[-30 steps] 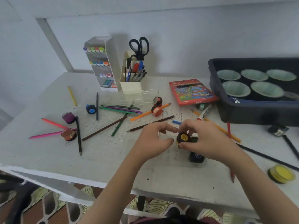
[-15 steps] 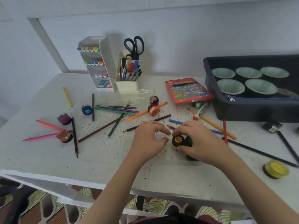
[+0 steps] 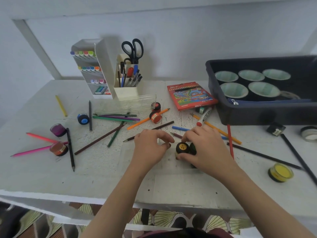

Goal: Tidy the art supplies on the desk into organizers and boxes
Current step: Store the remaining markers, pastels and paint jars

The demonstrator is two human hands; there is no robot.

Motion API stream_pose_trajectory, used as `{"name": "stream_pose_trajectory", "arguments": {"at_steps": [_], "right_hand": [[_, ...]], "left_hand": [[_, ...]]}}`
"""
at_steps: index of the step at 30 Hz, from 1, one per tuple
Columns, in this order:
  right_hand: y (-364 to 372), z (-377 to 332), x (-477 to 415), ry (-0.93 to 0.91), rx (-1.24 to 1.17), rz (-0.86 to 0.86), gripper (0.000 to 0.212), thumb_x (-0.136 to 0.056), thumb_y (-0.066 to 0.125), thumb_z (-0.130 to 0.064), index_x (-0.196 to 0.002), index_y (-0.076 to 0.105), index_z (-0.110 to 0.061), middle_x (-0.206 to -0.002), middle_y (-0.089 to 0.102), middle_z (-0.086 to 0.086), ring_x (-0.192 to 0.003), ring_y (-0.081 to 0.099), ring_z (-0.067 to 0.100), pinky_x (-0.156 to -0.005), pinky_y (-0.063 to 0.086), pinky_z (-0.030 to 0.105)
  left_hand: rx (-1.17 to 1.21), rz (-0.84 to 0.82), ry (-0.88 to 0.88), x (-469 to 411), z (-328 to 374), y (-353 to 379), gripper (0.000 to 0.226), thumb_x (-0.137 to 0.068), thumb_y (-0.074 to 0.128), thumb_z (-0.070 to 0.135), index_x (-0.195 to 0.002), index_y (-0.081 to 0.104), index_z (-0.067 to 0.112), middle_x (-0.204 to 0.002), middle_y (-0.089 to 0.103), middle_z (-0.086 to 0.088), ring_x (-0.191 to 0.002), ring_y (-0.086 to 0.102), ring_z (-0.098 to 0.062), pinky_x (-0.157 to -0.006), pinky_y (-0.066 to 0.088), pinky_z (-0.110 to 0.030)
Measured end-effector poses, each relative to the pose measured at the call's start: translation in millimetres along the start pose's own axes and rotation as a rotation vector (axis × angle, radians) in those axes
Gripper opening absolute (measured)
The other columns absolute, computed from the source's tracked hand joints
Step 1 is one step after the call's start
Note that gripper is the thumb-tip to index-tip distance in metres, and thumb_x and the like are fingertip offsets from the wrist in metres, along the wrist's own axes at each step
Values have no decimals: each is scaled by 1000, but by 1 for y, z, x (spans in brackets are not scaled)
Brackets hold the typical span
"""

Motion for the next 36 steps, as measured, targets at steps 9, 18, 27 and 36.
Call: {"name": "stream_pose_trajectory", "arguments": {"at_steps": [9, 18, 27, 36], "right_hand": [[-20, 19, 12, 64, -86, 16, 33, -87, 50, -54, -111, 57, -34, -116, 54, -16, -112, 42, 6, -93, 30, 26], [-61, 80, 62, 298, -18, 119, 28, -87, 56, -42, -112, 60, -28, -109, 58, -10, -104, 49, 10, -87, 34, 27], [-59, 147, 136, 630, 88, -34, 31, -90, 55, -31, -121, 49, -35, -114, 51, -7, -98, 47, 11, -77, 38, 21], [-71, 152, 149, 666, -182, 186, 22, -85, 62, -28, -97, 44, -29, -91, 53, -9, -77, 48, 1, -60, 38, 16]], "left_hand": [[-18, -11, 139, -6, 24, 5, 25, -84, 63, 13, -87, 73, 35, -93, 70, 17, -103, 57, -10, -98, 40, -41], [47, -154, 395, -1, 95, 52, 20, -82, 65, 15, -90, 73, 31, -90, 64, 22, -98, 51, -5, -91, 39, -28], [-41, -316, 568, 6, 155, 120, 26, -87, 61, 17, -110, 67, 28, -109, 66, 11, -104, 50, -8, -94, 40, -29], [-343, -256, 930, -7, 244, 176, 45, -84, 53, 1, -127, 53, 14, -126, 55, -4, -113, 47, -21, -92, 43, -31]]}}
Point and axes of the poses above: each hand's wrist, its own x-axis away from the middle knuckle, its own y-axis out of the palm, z = x × y, the point moved 10 cm from there along -x, towards the middle knuckle
